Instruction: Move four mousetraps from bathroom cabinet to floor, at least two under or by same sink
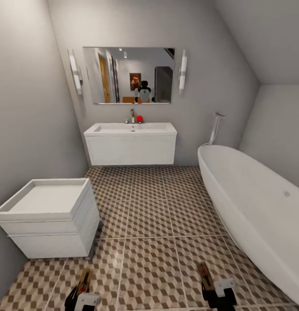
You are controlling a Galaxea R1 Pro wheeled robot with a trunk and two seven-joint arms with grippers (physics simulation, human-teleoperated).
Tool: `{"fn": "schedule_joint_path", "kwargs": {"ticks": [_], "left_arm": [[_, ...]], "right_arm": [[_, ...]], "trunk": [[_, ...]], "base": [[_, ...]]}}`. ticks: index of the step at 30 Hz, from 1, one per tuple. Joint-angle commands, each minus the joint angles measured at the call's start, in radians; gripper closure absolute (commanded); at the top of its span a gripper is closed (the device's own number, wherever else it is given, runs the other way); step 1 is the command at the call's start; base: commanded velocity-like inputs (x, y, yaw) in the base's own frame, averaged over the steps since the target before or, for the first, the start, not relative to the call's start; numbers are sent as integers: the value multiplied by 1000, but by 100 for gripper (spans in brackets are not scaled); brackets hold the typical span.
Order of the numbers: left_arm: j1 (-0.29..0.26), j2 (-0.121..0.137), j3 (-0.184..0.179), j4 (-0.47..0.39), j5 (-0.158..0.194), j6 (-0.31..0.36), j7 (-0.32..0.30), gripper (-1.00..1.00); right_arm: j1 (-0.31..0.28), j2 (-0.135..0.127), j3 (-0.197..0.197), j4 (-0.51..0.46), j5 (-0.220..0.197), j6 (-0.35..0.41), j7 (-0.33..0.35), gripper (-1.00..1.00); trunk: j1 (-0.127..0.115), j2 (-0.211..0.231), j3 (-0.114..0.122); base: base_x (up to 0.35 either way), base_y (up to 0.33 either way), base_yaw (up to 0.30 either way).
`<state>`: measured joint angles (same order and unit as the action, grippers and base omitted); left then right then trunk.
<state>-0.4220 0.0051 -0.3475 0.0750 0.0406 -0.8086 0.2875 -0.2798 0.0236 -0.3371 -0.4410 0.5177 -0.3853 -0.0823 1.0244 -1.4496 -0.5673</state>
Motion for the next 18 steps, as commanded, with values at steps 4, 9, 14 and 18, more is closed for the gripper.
{"fn": "schedule_joint_path", "kwargs": {"ticks": [4, 9, 14, 18], "left_arm": [[-1, 0, -8, 3, 4, -4, 4, 100], [-1, 0, -8, 3, 4, -4, 4, 100], [-1, 0, -8, 3, 4, -4, 4, 100], [-1, 0, -8, 3, 4, -4, 4, 100]], "right_arm": [[-1, 1, -7, 1, 7, -4, 1, 100], [-1, 1, -7, 1, 7, -4, 1, 100], [-1, 1, -7, 1, 7, -4, 1, 100], [-1, 1, -7, 1, 7, -4, 1, 100]], "trunk": [[1, 0, -1], [1, 0, -1], [1, 0, -1], [1, 0, -1]], "base": [[340, 0, 0], [338, -49, 0], [324, -117, 0], [312, -135, 0]]}}
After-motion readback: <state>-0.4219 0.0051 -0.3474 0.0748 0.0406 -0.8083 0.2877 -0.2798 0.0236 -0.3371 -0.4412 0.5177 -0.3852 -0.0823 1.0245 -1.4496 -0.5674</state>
